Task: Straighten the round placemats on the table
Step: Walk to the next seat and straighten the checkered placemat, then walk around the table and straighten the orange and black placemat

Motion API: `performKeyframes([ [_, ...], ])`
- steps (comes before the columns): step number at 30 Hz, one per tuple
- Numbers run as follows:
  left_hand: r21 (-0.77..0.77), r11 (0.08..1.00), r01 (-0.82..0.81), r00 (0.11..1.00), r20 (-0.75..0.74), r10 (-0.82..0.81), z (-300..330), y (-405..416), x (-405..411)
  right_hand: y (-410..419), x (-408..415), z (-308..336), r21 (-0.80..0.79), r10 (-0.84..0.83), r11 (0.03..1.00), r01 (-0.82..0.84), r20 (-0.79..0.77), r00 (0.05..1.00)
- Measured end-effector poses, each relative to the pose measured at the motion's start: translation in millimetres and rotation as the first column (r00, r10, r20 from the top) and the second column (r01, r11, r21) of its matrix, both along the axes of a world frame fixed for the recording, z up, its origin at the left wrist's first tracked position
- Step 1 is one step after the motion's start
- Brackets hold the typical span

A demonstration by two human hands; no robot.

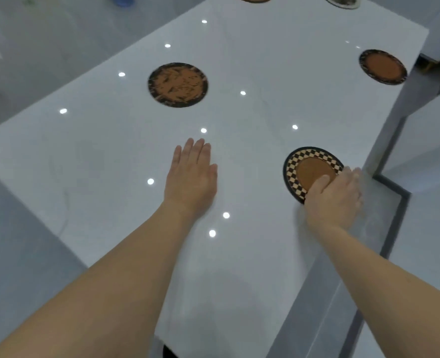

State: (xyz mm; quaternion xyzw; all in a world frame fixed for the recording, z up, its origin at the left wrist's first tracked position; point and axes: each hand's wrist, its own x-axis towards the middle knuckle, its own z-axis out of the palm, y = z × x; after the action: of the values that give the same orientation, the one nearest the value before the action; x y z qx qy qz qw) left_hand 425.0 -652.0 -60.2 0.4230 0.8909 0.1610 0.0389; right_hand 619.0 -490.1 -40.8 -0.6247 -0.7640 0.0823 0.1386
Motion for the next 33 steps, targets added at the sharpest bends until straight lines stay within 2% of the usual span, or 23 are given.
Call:
performKeyframes([
  [2, 0.017, 0.994, -0.110, 0.993, 0.035, 0.109, 11, -46, -13, -33, -17, 11, 0.018, 0.247, 0.968, -0.250, 0.080, 0.966],
  [3, 0.018, 0.988, -0.156, 0.987, 0.046, 0.155, 17, -69, -18, -53, -29, 15, 0.012, 0.376, 0.925, -0.380, 0.120, 0.919],
  [5, 0.011, 0.973, -0.231, 0.972, 0.052, 0.230, 27, -116, -26, -99, -56, 23, -0.037, 0.605, 0.793, -0.608, 0.165, 0.779],
  [7, -0.010, 0.954, -0.300, 0.953, 0.047, 0.300, 35, -162, -34, -147, -84, 31, -0.111, 0.764, 0.643, -0.758, 0.157, 0.626],
  [11, -0.043, 0.897, -0.440, 0.896, 0.039, 0.442, 49, -245, -48, -233, -132, 49, -0.147, 0.917, 0.398, -0.906, 0.081, 0.389],
  [15, -0.058, 0.849, -0.525, 0.848, 0.050, 0.527, 62, -317, -58, -296, -168, 64, -0.161, 0.967, 0.255, -0.954, 0.022, 0.255],
  [21, -0.060, 0.818, -0.572, 0.816, 0.054, 0.575, 74, -383, -89, -340, -203, 73, -0.195, 0.980, 0.196, -0.961, 0.021, 0.196],
  [33, -0.119, 0.808, -0.577, 0.800, 0.119, 0.588, 76, -415, -195, -372, -314, 67, -0.263, 0.980, 0.178, -0.948, -0.040, 0.195],
])
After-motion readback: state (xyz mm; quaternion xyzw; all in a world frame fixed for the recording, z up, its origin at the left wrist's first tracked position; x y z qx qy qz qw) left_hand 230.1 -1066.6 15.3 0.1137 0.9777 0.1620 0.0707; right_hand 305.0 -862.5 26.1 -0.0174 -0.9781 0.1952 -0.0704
